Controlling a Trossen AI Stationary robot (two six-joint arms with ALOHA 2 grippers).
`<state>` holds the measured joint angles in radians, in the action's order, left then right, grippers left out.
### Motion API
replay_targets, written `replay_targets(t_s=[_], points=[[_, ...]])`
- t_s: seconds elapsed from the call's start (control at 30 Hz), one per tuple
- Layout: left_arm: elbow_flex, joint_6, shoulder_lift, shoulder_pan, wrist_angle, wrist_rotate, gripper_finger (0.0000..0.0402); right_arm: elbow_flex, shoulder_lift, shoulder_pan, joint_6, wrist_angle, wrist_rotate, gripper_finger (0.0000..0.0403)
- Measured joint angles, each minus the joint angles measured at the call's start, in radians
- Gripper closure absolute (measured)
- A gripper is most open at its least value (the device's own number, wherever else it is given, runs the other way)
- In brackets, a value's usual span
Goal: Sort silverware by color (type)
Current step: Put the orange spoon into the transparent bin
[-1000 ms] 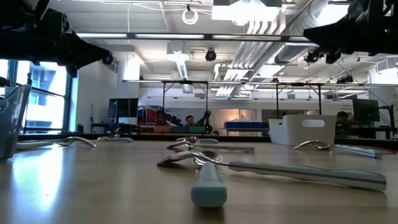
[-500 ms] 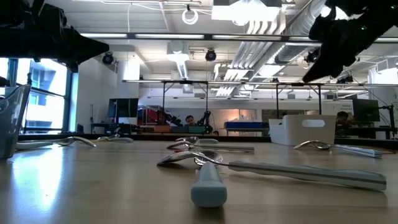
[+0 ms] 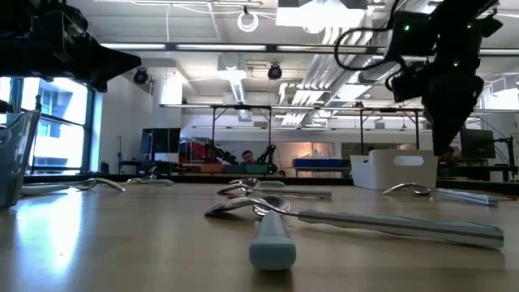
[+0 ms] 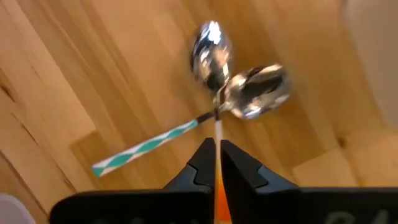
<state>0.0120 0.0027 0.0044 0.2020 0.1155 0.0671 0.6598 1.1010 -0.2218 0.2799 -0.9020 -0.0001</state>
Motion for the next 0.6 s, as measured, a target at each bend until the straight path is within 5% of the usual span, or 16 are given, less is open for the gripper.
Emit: replay_targets(t_s=[0.33,0.6], points=[[0.0,-0.026,0.0,0.0,-0.013,0.02,0.0396,0.001,0.201,-0.063,-0.026,0.004,-0.034,0.0274],[0.0,-0.052,0.0,0.0,-0.013,0.023,0.0396,0.001,0.291,-0.1,-0.067,0.051,-0.034,0.0265]])
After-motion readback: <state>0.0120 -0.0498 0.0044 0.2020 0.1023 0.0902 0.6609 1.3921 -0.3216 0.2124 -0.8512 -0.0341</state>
